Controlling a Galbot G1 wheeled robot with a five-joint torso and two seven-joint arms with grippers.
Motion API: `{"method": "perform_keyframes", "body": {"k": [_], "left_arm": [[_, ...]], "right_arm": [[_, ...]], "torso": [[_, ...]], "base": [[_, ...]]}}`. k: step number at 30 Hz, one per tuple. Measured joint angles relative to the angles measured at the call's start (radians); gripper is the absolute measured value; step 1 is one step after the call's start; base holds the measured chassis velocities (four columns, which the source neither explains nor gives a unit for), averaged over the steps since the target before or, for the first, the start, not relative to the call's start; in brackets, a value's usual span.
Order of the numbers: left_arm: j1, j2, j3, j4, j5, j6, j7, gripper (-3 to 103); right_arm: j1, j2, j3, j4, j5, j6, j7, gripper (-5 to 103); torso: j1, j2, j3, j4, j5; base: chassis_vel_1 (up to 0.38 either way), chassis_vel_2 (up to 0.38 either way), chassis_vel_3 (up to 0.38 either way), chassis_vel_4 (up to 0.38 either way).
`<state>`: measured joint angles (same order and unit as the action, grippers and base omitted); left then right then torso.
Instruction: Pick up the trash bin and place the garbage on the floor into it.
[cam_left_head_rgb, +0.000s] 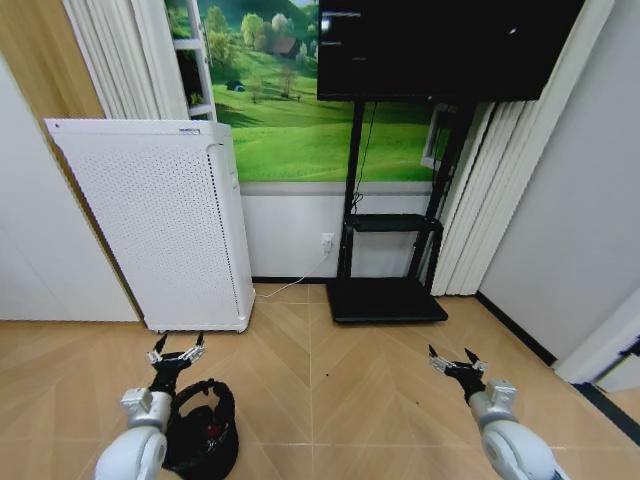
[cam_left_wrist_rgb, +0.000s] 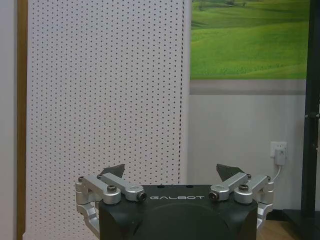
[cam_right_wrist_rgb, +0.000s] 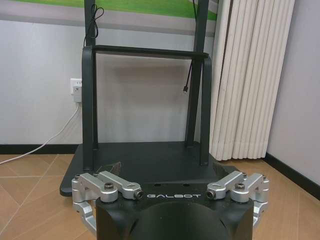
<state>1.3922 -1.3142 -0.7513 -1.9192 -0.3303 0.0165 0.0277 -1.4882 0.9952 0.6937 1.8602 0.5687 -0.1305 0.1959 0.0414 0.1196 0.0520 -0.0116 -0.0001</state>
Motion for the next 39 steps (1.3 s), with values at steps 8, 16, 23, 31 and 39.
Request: {"method": "perform_keyframes", "body": {"k": [8,16,23,31,39], "left_arm": [[-0.006,0.001,0.006,0.0,0.001,0.004,-0.001,100],[-0.004,0.0,0.006,0.0,0.002,0.004,-0.001,100],[-0.003,0.0,0.005,0.0,0.002,0.005,-0.001,100],[-0.003,0.0,0.005,0.0,0.002,0.005,-0.001,100],[-0.003,0.0,0.004,-0.001,0.002,0.005,-0.001,100]], "right_arm": [[0.0,0.0,0.0,0.0,0.0,0.0,0.0,100],[0.0,0.0,0.0,0.0,0.0,0.0,0.0,100],[0.0,0.0,0.0,0.0,0.0,0.0,0.0,100],[0.0,0.0,0.0,0.0,0.0,0.0,0.0,100],[0.0,0.0,0.0,0.0,0.0,0.0,0.0,100]], "torso": [[0.0,0.0,0.0,0.0002,0.0002],[0.0,0.0,0.0,0.0001,0.0002],[0.002,0.014,0.011,0.0001,0.0002],[0.008,0.047,0.039,0.0001,0.0001],[0.015,0.078,0.063,0.0001,0.0001]], "base": [[0.0,0.0,0.0,0.0],[0.0,0.0,0.0,0.0],[0.0,0.0,0.0,0.0],[0.0,0.0,0.0,0.0],[0.0,0.0,0.0,0.0]]}}
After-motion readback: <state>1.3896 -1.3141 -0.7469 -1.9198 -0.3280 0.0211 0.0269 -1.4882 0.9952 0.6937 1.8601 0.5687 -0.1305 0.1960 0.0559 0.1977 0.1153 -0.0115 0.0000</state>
